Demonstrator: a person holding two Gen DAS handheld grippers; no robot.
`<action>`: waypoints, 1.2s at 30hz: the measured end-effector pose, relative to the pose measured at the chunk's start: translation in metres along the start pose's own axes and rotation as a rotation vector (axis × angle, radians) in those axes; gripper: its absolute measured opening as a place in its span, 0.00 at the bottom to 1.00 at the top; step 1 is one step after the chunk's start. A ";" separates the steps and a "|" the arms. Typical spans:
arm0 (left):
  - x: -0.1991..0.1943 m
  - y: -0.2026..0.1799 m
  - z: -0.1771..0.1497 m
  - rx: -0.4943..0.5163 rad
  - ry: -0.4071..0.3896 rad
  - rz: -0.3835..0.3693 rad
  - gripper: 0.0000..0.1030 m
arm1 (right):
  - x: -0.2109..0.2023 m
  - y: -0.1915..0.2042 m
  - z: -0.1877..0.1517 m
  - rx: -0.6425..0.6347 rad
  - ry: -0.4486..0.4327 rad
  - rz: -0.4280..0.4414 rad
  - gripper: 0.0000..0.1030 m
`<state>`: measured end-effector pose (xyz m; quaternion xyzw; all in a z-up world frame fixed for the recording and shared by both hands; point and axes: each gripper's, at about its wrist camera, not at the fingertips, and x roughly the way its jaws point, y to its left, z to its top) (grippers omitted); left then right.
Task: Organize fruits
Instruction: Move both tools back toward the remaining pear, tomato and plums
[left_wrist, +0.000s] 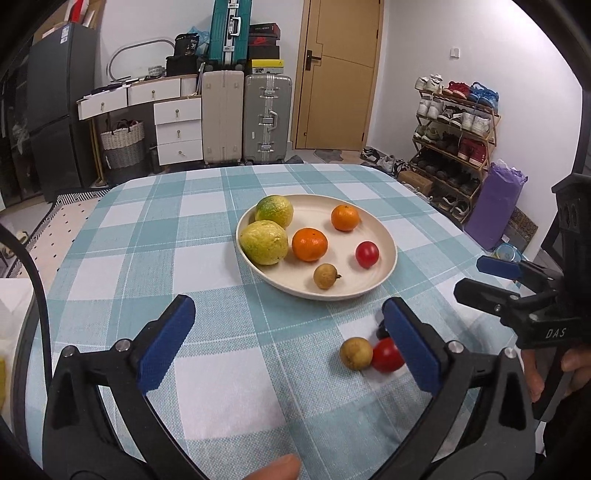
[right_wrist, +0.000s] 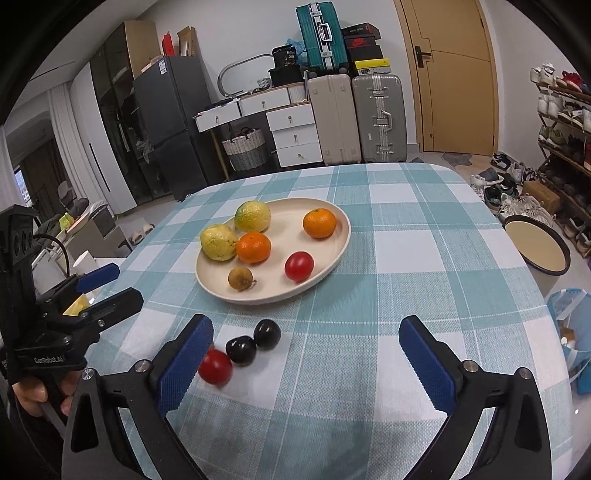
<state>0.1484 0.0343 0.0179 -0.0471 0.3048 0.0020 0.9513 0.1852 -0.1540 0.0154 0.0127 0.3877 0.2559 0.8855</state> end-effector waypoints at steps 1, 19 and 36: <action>-0.002 0.000 -0.002 -0.001 -0.002 0.002 0.99 | -0.001 0.001 -0.002 -0.004 0.002 -0.002 1.00; 0.006 -0.014 -0.013 0.037 0.044 -0.008 0.99 | 0.002 -0.001 -0.013 -0.007 0.040 -0.011 1.00; 0.029 -0.031 -0.028 0.085 0.134 -0.040 0.99 | 0.008 -0.019 -0.015 0.043 0.082 -0.048 1.00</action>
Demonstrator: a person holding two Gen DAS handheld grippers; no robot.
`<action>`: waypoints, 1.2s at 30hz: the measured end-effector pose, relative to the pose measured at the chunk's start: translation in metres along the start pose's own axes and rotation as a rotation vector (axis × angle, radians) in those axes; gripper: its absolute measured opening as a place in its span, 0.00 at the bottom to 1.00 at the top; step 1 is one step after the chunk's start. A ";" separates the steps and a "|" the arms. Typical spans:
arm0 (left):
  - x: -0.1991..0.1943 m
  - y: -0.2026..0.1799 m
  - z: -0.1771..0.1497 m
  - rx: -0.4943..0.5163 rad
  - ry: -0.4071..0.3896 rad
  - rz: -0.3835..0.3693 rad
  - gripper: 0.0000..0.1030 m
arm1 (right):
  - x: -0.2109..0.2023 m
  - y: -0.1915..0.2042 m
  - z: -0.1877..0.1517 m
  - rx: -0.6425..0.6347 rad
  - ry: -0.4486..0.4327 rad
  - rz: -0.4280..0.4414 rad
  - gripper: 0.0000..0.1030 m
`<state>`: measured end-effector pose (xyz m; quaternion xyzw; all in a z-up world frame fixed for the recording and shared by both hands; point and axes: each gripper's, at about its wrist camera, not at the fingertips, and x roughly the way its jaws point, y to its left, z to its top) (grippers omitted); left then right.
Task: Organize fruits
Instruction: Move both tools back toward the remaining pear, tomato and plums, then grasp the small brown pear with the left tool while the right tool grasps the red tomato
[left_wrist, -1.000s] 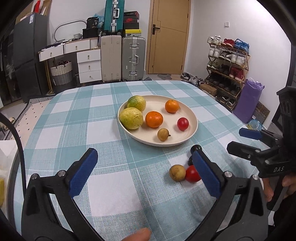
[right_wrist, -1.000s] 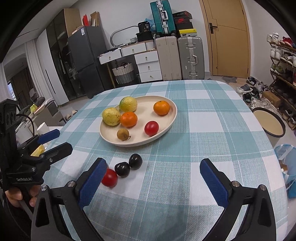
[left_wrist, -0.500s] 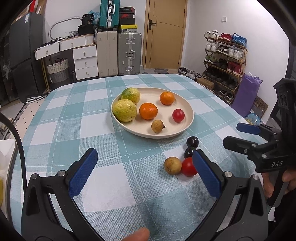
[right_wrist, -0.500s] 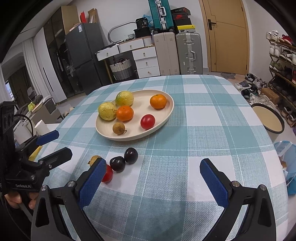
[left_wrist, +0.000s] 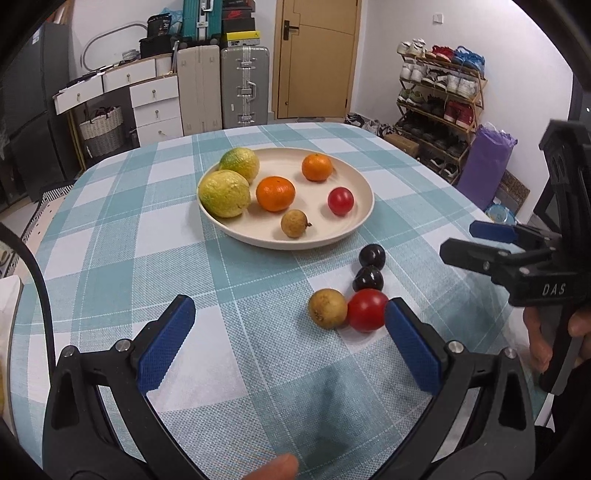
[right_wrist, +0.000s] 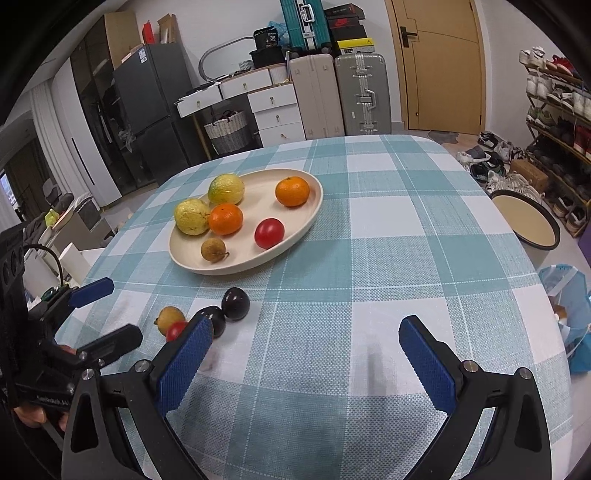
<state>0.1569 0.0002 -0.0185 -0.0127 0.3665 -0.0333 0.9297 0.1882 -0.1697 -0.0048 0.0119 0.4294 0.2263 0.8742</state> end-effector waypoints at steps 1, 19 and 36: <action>0.001 -0.002 -0.001 0.007 0.005 -0.001 0.99 | 0.000 -0.001 0.000 0.001 0.001 0.001 1.00; -0.004 0.022 0.002 -0.020 0.003 0.018 0.99 | 0.015 0.030 -0.012 -0.055 0.086 0.107 0.99; -0.010 0.042 0.002 -0.072 -0.003 0.022 0.99 | 0.036 0.083 -0.021 -0.156 0.161 0.138 0.63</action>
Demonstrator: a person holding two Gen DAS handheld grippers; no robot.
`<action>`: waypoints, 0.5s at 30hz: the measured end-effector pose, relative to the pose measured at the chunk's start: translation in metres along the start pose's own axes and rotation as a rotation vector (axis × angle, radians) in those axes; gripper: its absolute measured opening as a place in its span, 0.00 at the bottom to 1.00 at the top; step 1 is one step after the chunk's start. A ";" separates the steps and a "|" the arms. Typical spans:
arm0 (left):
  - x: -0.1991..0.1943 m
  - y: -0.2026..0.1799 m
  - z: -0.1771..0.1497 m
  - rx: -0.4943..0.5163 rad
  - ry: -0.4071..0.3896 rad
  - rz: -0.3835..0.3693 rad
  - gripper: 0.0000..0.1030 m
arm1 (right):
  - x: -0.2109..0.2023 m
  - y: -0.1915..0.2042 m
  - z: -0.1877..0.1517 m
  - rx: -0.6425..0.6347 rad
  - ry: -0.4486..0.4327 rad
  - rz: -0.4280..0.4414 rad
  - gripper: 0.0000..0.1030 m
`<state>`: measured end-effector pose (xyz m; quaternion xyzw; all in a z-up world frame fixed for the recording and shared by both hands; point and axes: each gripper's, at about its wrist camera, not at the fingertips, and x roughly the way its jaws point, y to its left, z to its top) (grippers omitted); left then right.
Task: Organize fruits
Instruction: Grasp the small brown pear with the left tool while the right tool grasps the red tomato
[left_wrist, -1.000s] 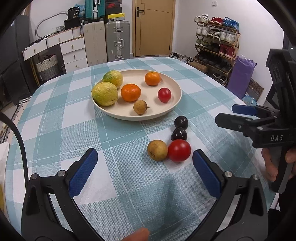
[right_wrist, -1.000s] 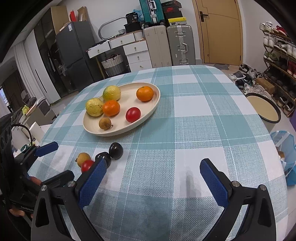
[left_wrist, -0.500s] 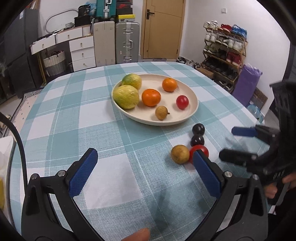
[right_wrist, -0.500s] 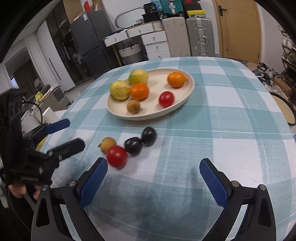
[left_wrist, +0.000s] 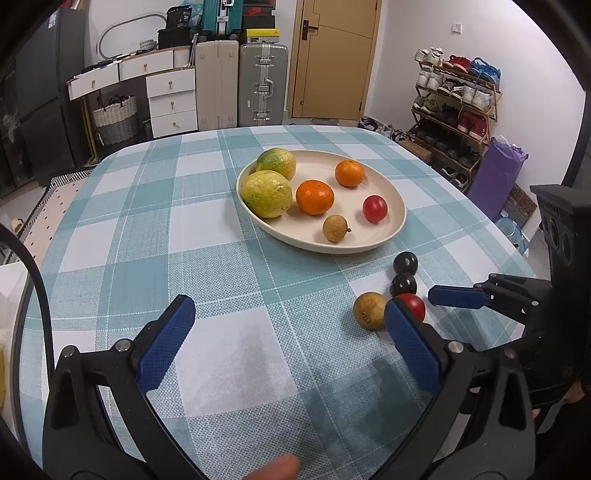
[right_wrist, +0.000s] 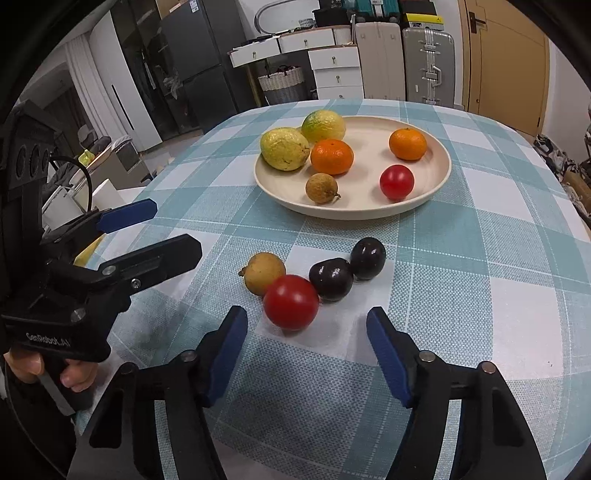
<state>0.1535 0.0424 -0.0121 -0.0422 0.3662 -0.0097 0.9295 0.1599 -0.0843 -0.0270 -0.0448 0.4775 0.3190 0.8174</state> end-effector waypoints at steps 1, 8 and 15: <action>0.000 0.000 0.000 -0.001 0.000 0.001 0.99 | 0.000 0.001 0.000 0.002 0.001 0.002 0.62; -0.001 0.001 0.001 -0.008 -0.004 0.001 0.99 | 0.004 0.008 0.003 0.004 0.006 0.017 0.42; 0.000 0.000 0.000 -0.008 0.005 0.011 0.99 | 0.002 0.006 0.004 0.019 -0.004 0.048 0.30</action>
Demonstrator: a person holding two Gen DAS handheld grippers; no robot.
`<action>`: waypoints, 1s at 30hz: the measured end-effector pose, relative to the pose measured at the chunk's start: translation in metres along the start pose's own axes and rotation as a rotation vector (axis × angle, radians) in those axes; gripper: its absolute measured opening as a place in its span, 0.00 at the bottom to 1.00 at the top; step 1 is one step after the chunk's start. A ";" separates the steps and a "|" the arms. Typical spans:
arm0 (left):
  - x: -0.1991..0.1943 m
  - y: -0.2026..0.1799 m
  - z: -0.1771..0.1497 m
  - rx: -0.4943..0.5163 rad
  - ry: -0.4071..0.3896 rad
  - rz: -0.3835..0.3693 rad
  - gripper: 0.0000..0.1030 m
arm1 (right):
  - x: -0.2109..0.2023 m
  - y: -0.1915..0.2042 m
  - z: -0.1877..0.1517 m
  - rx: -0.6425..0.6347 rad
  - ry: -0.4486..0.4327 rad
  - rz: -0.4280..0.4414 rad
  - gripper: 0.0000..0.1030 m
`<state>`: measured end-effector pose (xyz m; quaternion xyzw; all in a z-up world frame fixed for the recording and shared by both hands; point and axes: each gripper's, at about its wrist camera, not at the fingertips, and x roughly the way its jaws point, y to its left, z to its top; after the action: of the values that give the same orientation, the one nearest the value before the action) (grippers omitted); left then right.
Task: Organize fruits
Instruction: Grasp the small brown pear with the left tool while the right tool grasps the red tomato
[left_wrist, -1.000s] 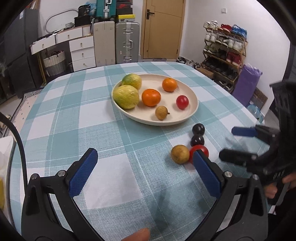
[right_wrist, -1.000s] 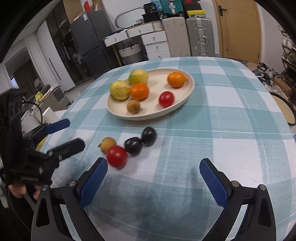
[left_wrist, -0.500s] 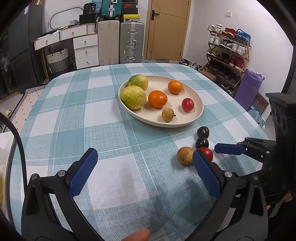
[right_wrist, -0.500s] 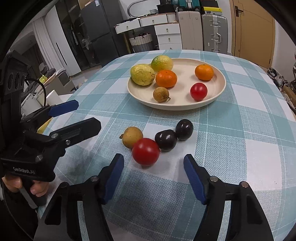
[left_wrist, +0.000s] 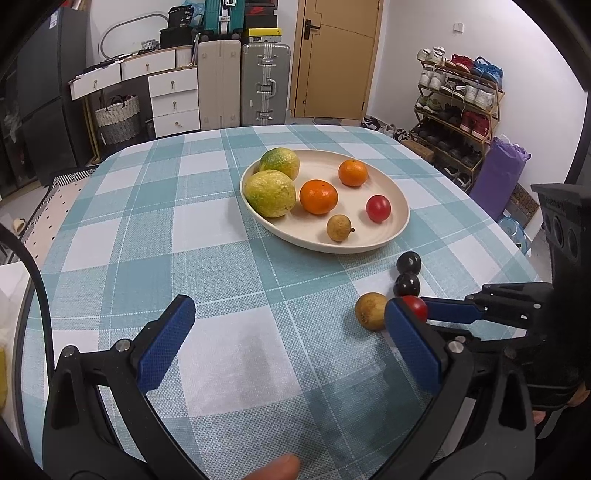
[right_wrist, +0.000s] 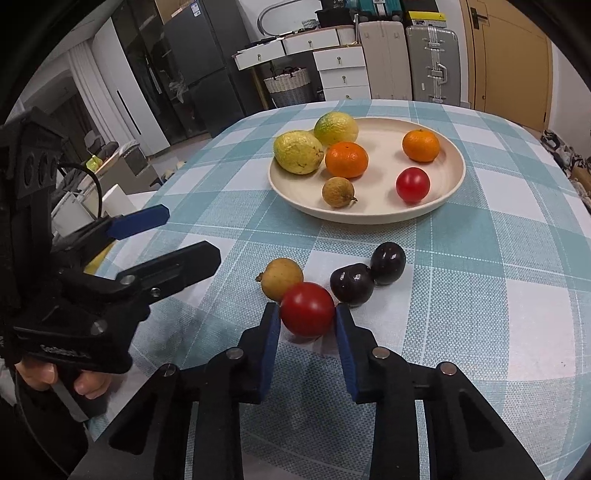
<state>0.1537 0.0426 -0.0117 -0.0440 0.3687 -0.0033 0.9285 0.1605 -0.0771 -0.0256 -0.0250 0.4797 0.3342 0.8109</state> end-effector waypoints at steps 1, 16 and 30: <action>0.001 0.000 0.000 0.000 0.004 0.000 0.99 | -0.002 0.000 -0.001 -0.001 -0.005 0.001 0.30; 0.023 -0.027 -0.006 0.027 0.065 -0.034 0.99 | -0.045 -0.032 -0.010 0.017 -0.096 -0.015 0.27; 0.032 -0.032 -0.010 0.035 0.096 -0.047 0.99 | -0.030 -0.039 -0.016 0.022 -0.037 -0.009 0.36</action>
<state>0.1711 0.0091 -0.0378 -0.0360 0.4115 -0.0338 0.9101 0.1610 -0.1283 -0.0207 -0.0120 0.4680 0.3258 0.8214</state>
